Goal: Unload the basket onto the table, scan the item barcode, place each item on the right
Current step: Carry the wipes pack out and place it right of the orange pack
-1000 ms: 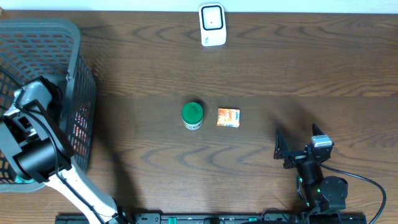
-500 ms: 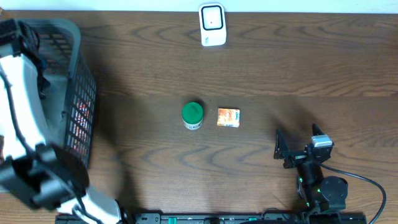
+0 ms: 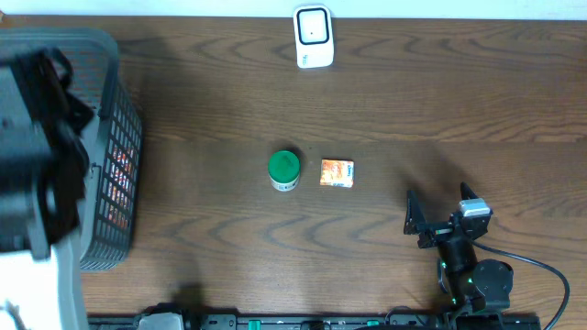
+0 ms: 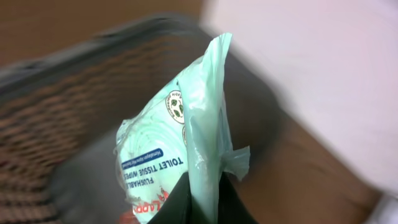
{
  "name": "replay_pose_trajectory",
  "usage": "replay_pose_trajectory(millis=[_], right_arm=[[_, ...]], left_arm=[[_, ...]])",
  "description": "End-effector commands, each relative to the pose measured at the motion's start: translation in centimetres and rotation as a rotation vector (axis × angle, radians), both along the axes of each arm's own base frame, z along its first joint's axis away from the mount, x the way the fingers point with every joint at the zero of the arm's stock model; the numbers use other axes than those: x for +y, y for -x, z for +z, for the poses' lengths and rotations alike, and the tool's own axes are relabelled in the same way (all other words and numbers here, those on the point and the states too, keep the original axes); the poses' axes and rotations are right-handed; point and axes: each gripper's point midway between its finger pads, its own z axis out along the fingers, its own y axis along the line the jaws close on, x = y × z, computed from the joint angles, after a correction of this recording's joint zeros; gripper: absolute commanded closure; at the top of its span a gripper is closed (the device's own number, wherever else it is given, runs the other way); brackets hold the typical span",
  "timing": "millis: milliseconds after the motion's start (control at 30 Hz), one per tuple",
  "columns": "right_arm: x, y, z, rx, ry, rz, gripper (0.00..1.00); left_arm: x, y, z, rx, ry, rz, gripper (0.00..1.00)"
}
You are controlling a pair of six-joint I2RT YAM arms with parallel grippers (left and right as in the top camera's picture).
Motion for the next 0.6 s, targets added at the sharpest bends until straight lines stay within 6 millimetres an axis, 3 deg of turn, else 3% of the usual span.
replay_pose_trajectory(millis=[0, 67, 167, 267, 533, 567], right_arm=[[0.1, 0.0, -0.1, -0.002, 0.01, 0.003, 0.01], [0.1, 0.0, -0.1, -0.002, 0.01, 0.003, 0.01], [0.1, 0.0, -0.1, -0.002, 0.01, 0.003, 0.01], [0.1, 0.0, -0.1, -0.002, 0.01, 0.003, 0.01], [0.1, 0.0, -0.1, -0.002, 0.01, 0.003, 0.01], [0.1, 0.0, -0.1, -0.002, 0.01, 0.003, 0.01]], left_arm=[[-7.1, -1.5, 1.4, -0.081, 0.09, -0.291, 0.93], [-10.8, -2.2, 1.5, -0.086, 0.111, -0.427, 0.93], [-15.8, -3.1, 0.1, -0.034, 0.135, -0.591, 0.93], [-20.8, -4.1, -3.0, 0.074, 0.149, -0.725, 0.93], [-29.5, -6.6, -10.4, 0.29, 0.157, -0.964, 0.93], [-31.9, -6.8, -11.5, 0.315, 0.186, -1.071, 0.93]])
